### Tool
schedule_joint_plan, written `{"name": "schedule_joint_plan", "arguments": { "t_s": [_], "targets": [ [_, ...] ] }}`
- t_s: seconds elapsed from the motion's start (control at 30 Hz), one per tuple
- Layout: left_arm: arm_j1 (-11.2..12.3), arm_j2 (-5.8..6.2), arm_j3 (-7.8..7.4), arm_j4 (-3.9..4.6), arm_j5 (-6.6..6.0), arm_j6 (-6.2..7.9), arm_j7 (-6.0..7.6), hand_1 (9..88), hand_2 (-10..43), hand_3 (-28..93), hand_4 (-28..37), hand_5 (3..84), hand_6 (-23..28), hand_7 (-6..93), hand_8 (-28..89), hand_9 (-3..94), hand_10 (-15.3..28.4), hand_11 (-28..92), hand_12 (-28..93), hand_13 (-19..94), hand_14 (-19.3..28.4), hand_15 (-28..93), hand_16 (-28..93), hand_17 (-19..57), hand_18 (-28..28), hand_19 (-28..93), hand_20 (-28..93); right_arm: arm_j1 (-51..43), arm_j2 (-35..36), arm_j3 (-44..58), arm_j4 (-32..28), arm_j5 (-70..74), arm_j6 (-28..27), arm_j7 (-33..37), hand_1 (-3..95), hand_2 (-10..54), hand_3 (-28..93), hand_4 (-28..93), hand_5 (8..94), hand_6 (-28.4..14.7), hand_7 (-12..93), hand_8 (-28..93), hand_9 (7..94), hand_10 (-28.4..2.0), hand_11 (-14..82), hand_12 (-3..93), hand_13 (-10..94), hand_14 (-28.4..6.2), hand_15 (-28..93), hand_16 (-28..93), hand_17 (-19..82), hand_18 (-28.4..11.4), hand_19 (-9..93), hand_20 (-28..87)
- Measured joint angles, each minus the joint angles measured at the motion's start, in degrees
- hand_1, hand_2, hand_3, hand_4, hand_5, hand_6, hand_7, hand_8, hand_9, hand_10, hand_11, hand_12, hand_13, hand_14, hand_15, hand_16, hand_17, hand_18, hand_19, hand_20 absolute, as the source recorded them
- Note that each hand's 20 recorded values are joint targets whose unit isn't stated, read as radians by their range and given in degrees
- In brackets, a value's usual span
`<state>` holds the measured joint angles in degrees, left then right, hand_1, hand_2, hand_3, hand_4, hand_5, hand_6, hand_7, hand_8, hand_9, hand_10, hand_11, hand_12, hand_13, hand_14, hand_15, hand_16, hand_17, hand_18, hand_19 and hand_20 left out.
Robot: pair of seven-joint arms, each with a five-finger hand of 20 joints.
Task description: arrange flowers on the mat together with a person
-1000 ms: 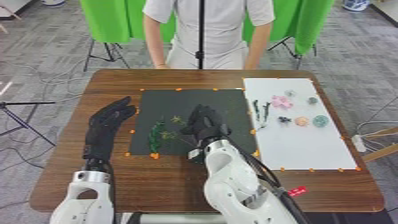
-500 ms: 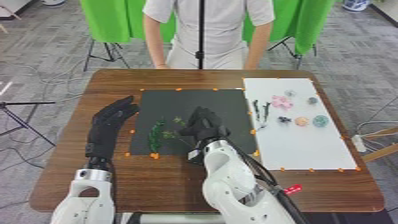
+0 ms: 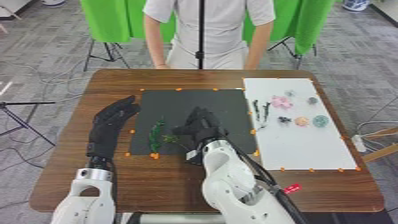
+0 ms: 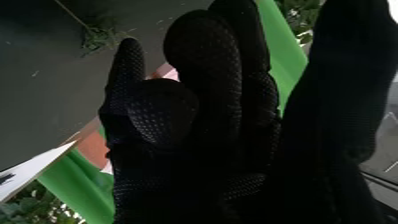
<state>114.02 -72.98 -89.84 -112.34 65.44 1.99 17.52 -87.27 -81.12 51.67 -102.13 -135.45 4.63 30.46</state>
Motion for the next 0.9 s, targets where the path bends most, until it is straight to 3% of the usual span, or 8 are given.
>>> {"name": "schedule_joint_plan", "arguments": {
  "t_s": [0.2,0.27,0.3,0.33,0.5,0.6,0.7,0.9],
  "targets": [
    [0.02,0.00,-0.01,0.00,0.01,-0.02,-0.06,27.6,-7.8,69,-16.6,48.5,3.3,14.7,-7,46.8,13.1,20,12,39,17.1,16,2,10.5,12.6,9,24,-0.57,-0.03,1.04,-0.87,0.23,0.00,-0.97,69.9,-9.5,-28,48,85.6,0.7,18,6,90.5,-11.2,36.8,25.3,77,-11.4,66,39,29,-19.4,59,47],
    [0.11,0.00,-0.08,-0.06,0.01,-0.02,-0.09,27.9,-7.4,68,-16.3,48.4,3.4,14.6,-7,46.8,13.3,20,12,39,17.3,16,2,10.5,12.7,9,24,-1.49,0.01,2.39,-2.62,0.33,0.14,-1.49,49.1,-9.5,33,2,85.3,0.8,18,3,90.3,-11.2,36.8,25.2,76,-11.5,66,39,29,-19.3,58,47],
    [0.17,0.00,-0.13,-0.10,0.01,-0.02,-0.10,28.0,-7.1,68,-16.2,48.3,3.4,14.5,-7,46.9,13.3,20,12,39,17.4,16,2,10.4,12.8,9,24,-2.12,0.07,3.28,-3.89,0.55,0.36,-1.84,40.5,-9.5,55,-14,84.8,1.0,19,-2,89.7,-11.3,36.4,24.9,76,-11.8,65,39,28,-18.8,57,46],
    [0.23,0.00,-0.20,-0.12,0.01,-0.01,-0.11,28.1,-6.8,68,-16.0,48.2,3.5,14.5,-7,46.9,13.3,20,13,39,17.4,16,2,10.4,12.8,10,24,-2.86,0.18,4.32,-5.37,0.94,0.72,-2.33,36.0,-9.5,65,-20,84.1,1.1,19,-7,88.9,-11.4,35.1,24.6,75,-11.9,63,38,28,-18.3,55,46],
    [0.54,-0.11,-0.69,-0.19,0.01,-0.03,-0.13,28.9,-5.9,66,-15.0,48.5,4.1,14.3,-6,47.6,13.9,20,13,40,17.9,16,2,10.3,12.9,10,24,-7.40,1.99,11.36,-13.76,11.13,8.09,-10.82,27.7,-3.8,67,-17,75.9,0.9,19,-9,80.1,-14.1,24.1,21.8,68,-13.4,48,33,26,-15.5,39,40],
    [0.76,-0.33,-0.99,-0.34,0.05,-0.07,-0.10,28.9,-5.9,65,-15.0,48.8,4.2,14.3,-6,48.0,13.9,20,13,40,18.2,17,2,10.4,13.0,10,24,-10.47,4.45,16.92,-17.91,22.69,13.23,-20.34,20.9,0.8,68,-16,71.3,0.1,18,-9,73.1,-15.2,17.4,20.0,60,-14.1,29,30,25,-15.1,26,38],
    [0.95,-0.55,-1.13,-0.39,0.06,-0.12,0.03,29.0,-5.8,65,-14.9,49.0,4.2,14.3,-6,48.3,13.9,20,13,41,18.2,17,2,10.4,13.1,11,23,-14.22,6.87,24.65,-20.57,31.17,12.47,-30.18,14.9,2.2,71,-16,62.2,-0.6,14,-8,60.7,-15.2,9.1,17.3,47,-14.2,13,29,23,-15.2,14,34],
    [1.61,-1.02,-1.28,-0.77,0.06,-0.14,0.59,29.1,-5.9,66,-15.1,49.5,4.1,14.6,-6,48.9,14.0,20,14,41,18.3,17,2,10.6,13.1,11,23,-22.69,8.61,37.80,-20.92,44.19,5.61,-44.57,4.4,3.6,76,-18,45.7,0.8,8,-7,45.9,-14.0,5.1,12.9,31,-10.2,7,16,19,-11.6,0,27]
  ]
}}
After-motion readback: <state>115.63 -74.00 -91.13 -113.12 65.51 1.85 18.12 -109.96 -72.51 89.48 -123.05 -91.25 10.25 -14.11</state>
